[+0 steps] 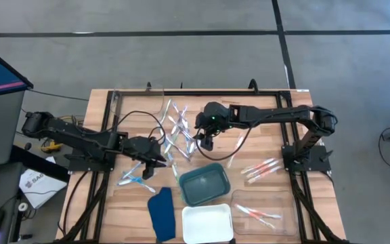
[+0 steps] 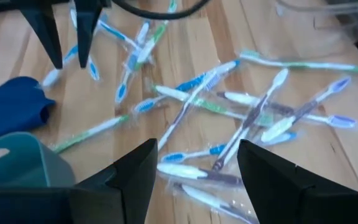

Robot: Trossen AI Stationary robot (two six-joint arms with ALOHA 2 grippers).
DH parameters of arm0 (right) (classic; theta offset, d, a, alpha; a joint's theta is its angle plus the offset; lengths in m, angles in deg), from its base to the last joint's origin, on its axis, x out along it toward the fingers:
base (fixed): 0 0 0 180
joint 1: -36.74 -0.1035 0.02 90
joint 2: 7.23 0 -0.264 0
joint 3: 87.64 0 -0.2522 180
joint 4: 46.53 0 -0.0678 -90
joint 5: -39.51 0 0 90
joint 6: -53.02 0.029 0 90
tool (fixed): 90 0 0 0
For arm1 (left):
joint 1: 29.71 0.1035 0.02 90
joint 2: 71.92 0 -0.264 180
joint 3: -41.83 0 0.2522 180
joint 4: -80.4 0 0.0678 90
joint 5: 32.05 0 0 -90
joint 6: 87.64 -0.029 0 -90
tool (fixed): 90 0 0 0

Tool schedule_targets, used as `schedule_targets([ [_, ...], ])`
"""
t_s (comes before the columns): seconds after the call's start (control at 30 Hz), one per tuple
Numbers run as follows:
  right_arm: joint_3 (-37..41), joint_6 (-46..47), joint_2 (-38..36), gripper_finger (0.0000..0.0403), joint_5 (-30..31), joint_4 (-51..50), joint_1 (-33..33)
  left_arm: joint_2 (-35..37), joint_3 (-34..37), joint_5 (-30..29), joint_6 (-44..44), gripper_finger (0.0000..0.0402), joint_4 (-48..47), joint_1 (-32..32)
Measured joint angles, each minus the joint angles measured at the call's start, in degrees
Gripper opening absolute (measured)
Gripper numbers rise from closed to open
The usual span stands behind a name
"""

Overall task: Pick & Place Toothbrushes
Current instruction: Put the blue toothbrush into the top transparent bin

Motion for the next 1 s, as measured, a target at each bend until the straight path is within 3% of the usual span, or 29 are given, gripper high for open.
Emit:
schedule_targets([
  [0.43, 0.00, -0.01, 0.00, 0.0216, 0.00, -3.48, 0.00, -0.01, 0.09, 0.97, 0.73, 0.0102, -3.93, -1.29],
  [0.7, 0.00, -0.02, 0.00, 0.0216, 0.00, -3.50, 0.00, -0.01, 0.11, 4.45, 0.55, 0.0102, -4.08, -3.85],
  [1.0, 0.00, -0.02, 0.00, 0.0216, 0.00, -4.37, 0.00, -0.03, 0.11, 0.11, -5.34, 0.0102, -1.99, -4.57],
])
